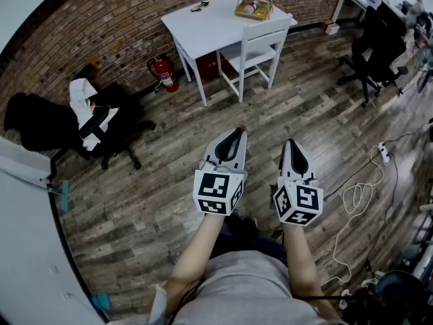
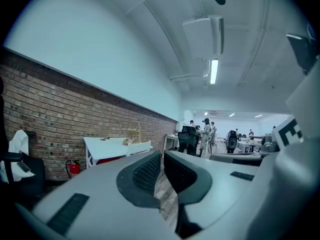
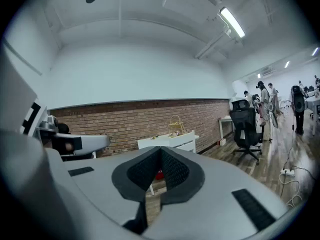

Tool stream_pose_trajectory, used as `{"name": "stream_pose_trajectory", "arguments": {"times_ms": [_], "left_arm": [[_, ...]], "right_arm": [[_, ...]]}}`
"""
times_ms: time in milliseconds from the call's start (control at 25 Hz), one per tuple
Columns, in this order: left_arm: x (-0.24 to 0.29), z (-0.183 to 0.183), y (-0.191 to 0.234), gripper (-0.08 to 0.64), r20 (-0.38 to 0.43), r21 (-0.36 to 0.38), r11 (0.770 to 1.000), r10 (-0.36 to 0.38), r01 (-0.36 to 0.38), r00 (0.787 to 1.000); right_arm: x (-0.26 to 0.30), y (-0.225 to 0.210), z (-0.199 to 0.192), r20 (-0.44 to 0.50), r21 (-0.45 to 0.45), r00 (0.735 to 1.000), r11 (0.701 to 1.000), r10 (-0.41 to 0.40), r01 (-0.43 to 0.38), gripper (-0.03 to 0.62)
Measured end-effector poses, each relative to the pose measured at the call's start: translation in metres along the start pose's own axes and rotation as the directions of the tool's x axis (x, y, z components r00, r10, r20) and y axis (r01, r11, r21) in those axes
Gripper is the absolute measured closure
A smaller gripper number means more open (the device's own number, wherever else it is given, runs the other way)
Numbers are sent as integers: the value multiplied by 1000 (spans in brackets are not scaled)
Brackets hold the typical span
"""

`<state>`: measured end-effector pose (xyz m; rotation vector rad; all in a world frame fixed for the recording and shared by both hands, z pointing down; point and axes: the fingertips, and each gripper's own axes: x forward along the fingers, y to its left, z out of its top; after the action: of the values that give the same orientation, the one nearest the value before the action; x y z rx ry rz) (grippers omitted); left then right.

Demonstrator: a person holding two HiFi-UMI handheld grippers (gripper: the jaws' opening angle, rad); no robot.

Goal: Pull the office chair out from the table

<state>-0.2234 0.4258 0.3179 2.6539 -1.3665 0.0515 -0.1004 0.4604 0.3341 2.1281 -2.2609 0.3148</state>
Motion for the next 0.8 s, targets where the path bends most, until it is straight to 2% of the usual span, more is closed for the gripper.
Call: {"name": "stream_pose_trajectory", "arguments": {"times_ms": [800], "left_arm": [[12, -8, -17, 528, -27, 15, 1000, -21, 22, 999]], "right_arm": [[1, -16, -3, -7, 41, 1000, 999, 4, -4, 577]]}}
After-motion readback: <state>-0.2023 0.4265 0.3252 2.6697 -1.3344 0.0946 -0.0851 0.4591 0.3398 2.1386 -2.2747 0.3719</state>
